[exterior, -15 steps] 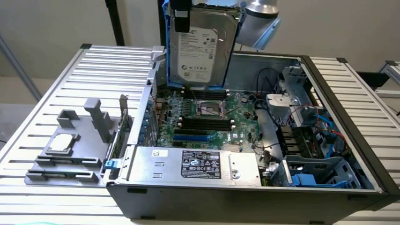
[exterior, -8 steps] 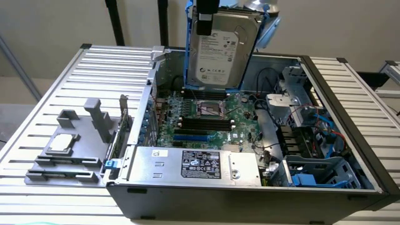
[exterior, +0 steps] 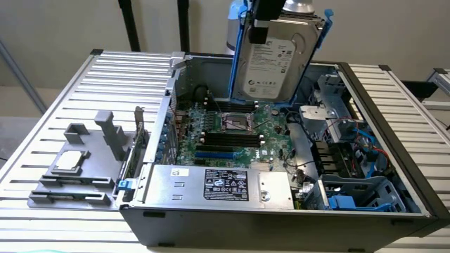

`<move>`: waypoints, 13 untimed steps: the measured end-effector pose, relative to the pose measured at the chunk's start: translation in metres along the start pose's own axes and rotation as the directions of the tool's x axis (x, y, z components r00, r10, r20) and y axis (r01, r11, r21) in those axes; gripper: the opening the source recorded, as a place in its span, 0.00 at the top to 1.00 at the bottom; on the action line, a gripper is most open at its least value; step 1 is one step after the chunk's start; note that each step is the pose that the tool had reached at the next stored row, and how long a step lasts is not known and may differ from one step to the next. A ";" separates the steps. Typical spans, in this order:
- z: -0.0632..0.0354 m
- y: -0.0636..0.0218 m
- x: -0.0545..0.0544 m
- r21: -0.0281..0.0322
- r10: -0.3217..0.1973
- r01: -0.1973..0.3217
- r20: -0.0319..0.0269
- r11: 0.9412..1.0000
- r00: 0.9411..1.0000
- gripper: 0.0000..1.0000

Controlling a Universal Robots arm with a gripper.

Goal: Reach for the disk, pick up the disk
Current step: 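Pick up the disk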

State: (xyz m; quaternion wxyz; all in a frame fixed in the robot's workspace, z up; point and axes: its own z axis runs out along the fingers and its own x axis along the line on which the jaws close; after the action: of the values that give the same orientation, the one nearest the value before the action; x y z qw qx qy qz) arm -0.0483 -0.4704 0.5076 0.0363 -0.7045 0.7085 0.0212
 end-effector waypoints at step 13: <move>0.0022 -0.0551 0.019 0.001 0.000 0.000 0.001 1.000 1.000 0.67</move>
State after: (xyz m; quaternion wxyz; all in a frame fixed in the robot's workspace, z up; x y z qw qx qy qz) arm 0.0067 -0.4895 0.5051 0.0372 -0.7045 0.7084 0.0212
